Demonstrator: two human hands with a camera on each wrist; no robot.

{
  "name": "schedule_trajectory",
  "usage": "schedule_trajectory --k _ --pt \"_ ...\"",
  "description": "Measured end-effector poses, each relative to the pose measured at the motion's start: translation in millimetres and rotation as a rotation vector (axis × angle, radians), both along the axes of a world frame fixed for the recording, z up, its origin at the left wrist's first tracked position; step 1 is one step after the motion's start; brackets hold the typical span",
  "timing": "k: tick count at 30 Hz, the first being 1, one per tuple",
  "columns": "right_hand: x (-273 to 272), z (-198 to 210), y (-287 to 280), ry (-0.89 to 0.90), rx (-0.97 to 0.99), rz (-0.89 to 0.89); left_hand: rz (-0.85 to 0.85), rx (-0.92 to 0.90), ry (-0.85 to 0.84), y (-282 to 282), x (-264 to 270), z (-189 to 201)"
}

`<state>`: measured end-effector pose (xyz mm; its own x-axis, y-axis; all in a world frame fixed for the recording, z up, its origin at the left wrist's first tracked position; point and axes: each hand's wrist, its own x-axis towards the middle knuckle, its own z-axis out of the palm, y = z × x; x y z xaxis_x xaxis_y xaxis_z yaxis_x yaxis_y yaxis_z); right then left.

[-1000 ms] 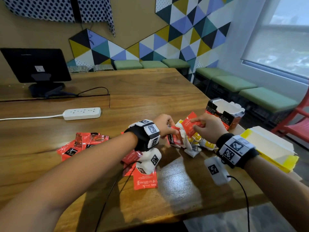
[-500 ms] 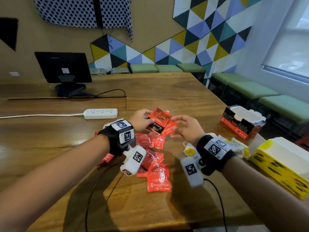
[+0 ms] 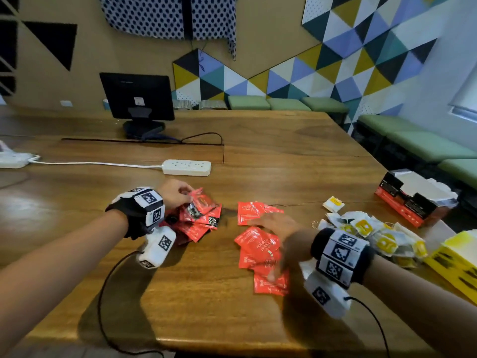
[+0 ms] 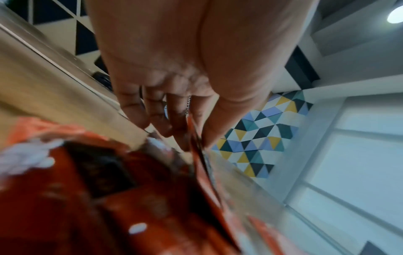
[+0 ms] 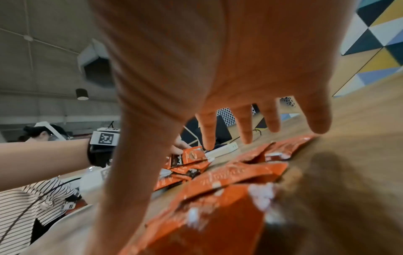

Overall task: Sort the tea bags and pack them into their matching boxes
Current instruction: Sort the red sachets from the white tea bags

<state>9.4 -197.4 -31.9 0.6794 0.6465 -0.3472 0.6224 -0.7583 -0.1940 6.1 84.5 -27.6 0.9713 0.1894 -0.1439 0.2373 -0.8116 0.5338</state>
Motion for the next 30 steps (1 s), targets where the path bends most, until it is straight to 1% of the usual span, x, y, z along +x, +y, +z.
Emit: schedule_trajectory --k 3,4,6,10,12,14,17,22,26,28,30 --pt "0 -11 -7 0.018 -0.098 0.067 0.033 0.281 0.105 16 -1 -16" --pt "2 -14 -8 0.015 -0.123 0.064 0.054 0.306 0.114 19 -1 -19" --pt "10 -21 -3 0.015 -0.148 0.022 0.058 0.239 0.136 20 2 -24" --pt "24 -27 12 0.036 -0.128 -0.04 -0.041 0.034 0.19 2 -2 -28" --pt "26 -24 18 0.047 -0.142 -0.018 -0.091 0.018 0.182 -7 -7 -30" --pt "26 -18 26 0.061 -0.169 0.04 -0.119 -0.003 0.179 -13 -14 -29" --pt "17 -12 44 0.084 -0.157 0.071 -0.123 0.009 0.158 -19 -28 -25" --pt "7 -14 64 0.154 0.031 0.022 -0.085 -0.004 0.141 -9 -52 -13" --pt "3 -10 73 0.147 0.098 0.063 -0.046 -0.013 0.22 -4 -66 -4" --pt "3 -6 70 0.183 0.143 0.04 -0.044 0.069 0.268 -6 -69 4" --pt "5 1 62 0.211 0.195 -0.013 -0.057 0.259 0.263 -7 -66 11"
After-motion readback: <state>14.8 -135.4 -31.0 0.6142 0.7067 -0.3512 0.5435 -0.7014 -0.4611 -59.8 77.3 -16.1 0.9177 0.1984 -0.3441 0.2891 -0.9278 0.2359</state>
